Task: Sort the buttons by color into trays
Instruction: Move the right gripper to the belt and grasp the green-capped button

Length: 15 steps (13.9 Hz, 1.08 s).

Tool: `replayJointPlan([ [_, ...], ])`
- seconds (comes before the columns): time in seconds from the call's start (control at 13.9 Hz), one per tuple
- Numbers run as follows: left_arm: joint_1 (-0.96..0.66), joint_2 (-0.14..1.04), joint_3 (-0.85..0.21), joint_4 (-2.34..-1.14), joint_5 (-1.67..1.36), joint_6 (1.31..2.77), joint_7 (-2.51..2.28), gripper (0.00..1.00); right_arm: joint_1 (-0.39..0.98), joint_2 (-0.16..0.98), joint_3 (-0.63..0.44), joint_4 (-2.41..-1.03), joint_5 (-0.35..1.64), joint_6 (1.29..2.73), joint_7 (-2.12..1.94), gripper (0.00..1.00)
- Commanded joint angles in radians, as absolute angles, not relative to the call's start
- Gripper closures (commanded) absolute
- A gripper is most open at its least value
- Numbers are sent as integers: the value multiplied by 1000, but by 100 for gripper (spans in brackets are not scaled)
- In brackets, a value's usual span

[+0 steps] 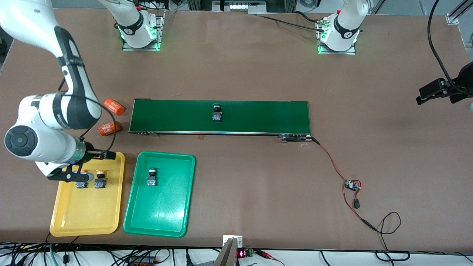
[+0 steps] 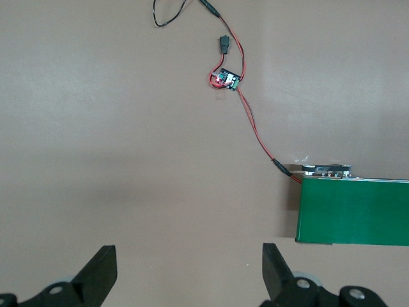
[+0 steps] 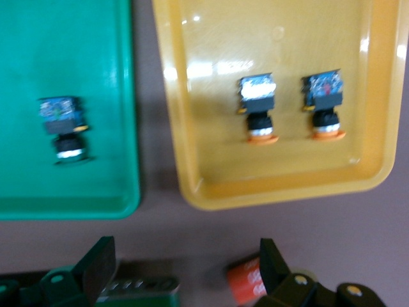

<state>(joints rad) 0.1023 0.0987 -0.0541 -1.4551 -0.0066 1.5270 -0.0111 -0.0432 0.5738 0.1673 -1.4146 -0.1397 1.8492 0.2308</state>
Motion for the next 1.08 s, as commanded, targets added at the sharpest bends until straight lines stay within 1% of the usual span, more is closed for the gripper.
replayJointPlan([
  [0.0, 106, 89, -58, -1459, -17, 1526, 8, 0, -43, 517, 218, -1434, -94, 1755, 319, 0],
  [0.14, 100, 74, -60, -1462, -20, 1520, 8, 0, -41, 477, 268, -1443, -46, 1685, 424, 0],
  [0.22, 98, 74, -67, -1463, -20, 1525, 8, 0, -41, 459, 312, -1459, -43, 1675, 490, 0],
  [0.43, 100, 74, -71, -1465, -20, 1531, 8, 0, -38, 431, 411, -1518, -44, 1701, 592, 0],
  [0.51, 103, 74, -72, -1465, -20, 1531, 8, 0, -38, 419, 432, -1551, -48, 1732, 607, 0],
  [0.65, 109, 78, -71, -1465, -21, 1532, 8, 0, -37, 362, 472, -1679, -52, 1854, 612, 0],
  [0.87, 109, 78, -71, -1465, -21, 1543, 8, 0, -37, 296, 505, -1833, -52, 2021, 624, 0],
  [1.01, 109, 80, -72, -1465, -21, 1543, 8, 0, -28, 282, 538, -1871, -58, 2059, 682, 0],
])
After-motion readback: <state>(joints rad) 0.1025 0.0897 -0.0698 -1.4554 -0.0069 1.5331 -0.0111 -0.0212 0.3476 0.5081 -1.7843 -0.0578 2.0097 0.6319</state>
